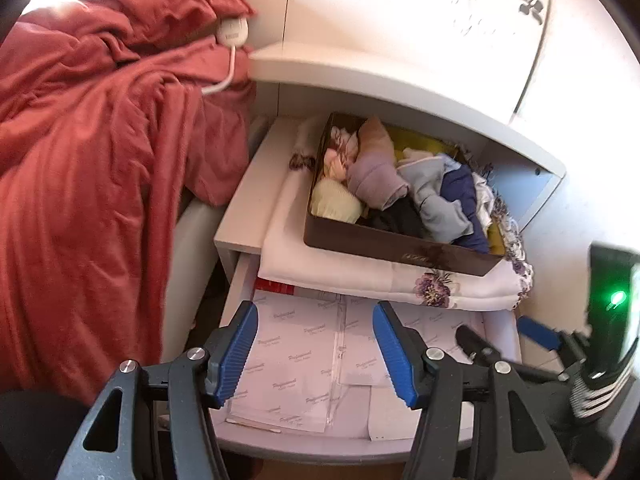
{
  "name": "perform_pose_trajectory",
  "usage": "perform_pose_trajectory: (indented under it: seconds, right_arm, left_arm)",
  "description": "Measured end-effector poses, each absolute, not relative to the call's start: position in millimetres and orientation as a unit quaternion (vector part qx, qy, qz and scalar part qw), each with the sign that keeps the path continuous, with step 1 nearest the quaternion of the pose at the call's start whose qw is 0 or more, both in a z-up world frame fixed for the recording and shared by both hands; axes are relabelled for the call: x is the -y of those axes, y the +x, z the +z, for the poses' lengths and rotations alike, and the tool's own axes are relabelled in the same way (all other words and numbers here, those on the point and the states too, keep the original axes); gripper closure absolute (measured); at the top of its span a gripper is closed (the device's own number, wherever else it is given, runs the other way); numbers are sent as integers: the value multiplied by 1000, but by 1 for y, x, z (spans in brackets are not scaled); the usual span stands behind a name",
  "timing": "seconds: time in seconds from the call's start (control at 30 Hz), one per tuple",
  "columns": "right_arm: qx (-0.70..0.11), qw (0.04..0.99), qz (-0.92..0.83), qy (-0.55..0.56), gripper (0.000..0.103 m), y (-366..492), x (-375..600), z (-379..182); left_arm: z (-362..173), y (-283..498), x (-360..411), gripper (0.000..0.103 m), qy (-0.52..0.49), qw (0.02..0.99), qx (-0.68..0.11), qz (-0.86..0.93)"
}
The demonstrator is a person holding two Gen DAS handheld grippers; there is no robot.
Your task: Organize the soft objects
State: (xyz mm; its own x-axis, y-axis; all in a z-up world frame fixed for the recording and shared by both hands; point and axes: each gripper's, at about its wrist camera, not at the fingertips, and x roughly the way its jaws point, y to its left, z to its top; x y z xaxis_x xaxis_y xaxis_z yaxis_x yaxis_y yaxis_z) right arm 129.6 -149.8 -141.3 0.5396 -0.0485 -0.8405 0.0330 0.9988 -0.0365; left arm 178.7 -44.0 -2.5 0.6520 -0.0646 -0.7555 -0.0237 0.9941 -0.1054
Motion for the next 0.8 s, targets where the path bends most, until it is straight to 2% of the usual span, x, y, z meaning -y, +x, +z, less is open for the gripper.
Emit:
perform_pose_trajectory:
  seconds: [0.1, 0.17, 0.23, 0.33, 0.47, 0.57, 0.8]
  right_arm:
    - [-451, 892, -29, -7, 21, 115, 153, -117]
    - [-435, 900, -35, -10, 13, 106, 153, -99]
    - [-416, 908, -39, -14, 11, 100, 149, -85]
    - [-394, 918, -46, -19, 2, 87, 147, -65]
    - [-365, 929, -54, -30, 0, 68, 140, -38]
    - [-347, 936, -56, -28, 0, 54, 137, -21]
    - [-318, 946, -63, -12, 0, 27, 142, 2]
  left_arm:
    - [9, 166, 43, 42, -49, 914, -403, -6]
    - [17, 157, 43, 42, -47, 919, -392, -4]
    - [27, 147, 43, 42, -49, 924, -380, -5]
    - [42, 133, 44, 42, -49, 931, -362, -5]
    - [61, 116, 44, 41, -53, 938, -342, 0]
    - [77, 102, 41, 33, -63, 944, -323, 6]
    - [104, 78, 39, 29, -61, 959, -277, 30]
